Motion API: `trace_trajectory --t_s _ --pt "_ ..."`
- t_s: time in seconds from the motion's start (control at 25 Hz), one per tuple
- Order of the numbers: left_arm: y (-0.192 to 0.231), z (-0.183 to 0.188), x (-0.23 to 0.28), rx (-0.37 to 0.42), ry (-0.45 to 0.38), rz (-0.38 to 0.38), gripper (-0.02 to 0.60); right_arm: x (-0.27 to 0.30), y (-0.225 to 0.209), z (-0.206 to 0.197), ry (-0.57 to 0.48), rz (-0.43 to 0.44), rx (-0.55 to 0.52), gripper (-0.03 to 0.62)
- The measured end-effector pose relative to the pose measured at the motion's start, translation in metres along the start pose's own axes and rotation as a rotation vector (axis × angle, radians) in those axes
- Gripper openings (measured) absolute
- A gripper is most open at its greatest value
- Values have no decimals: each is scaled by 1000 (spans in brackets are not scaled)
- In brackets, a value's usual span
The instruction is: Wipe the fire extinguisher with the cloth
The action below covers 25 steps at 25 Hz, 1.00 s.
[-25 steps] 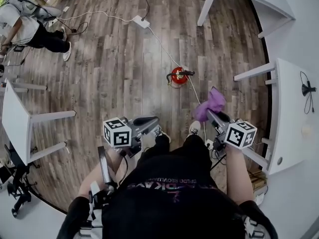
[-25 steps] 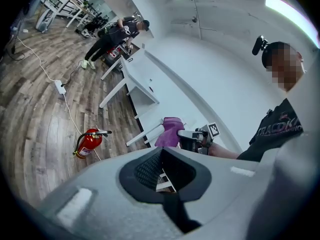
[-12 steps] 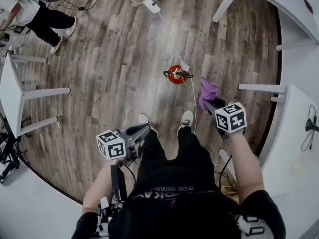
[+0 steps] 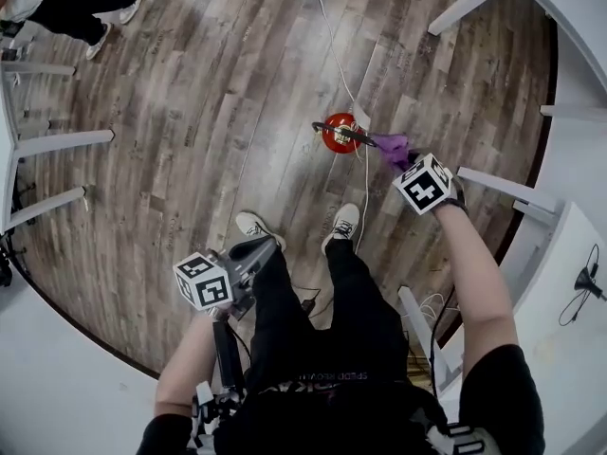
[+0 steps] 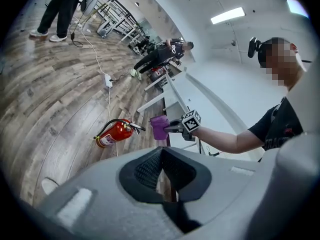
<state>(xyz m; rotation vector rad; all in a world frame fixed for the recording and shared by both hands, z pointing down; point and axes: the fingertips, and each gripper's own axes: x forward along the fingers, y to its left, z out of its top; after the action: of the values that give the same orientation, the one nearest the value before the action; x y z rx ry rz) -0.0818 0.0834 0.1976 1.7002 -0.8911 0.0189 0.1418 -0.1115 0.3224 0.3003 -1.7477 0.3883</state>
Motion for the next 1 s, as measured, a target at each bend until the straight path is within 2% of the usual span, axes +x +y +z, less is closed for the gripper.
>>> trace_trajectory --t_s 0.16,0.4,0.56,0.72,0.92,1.0 --pt "41 3 12 12 4 -20 -2 53 -6 7 132 -35 -159 86" --pt "75 13 17 20 31 -127 -2 119 -7 23 348 -124 -389 86" --pt "101 4 3 -6 42 -194 -2 152 -3 51 461 -170 -504 86" --pt "130 -3 -10 -20 38 -223 -2 182 6 88 534 -191 -604 86" --pt "156 -10 -7 -4 3 -256 -2 198 4 97 802 -224 -866 91" --pt "166 -19 0 -7 -18 -259 -2 195 5 95 872 -219 -954 91"
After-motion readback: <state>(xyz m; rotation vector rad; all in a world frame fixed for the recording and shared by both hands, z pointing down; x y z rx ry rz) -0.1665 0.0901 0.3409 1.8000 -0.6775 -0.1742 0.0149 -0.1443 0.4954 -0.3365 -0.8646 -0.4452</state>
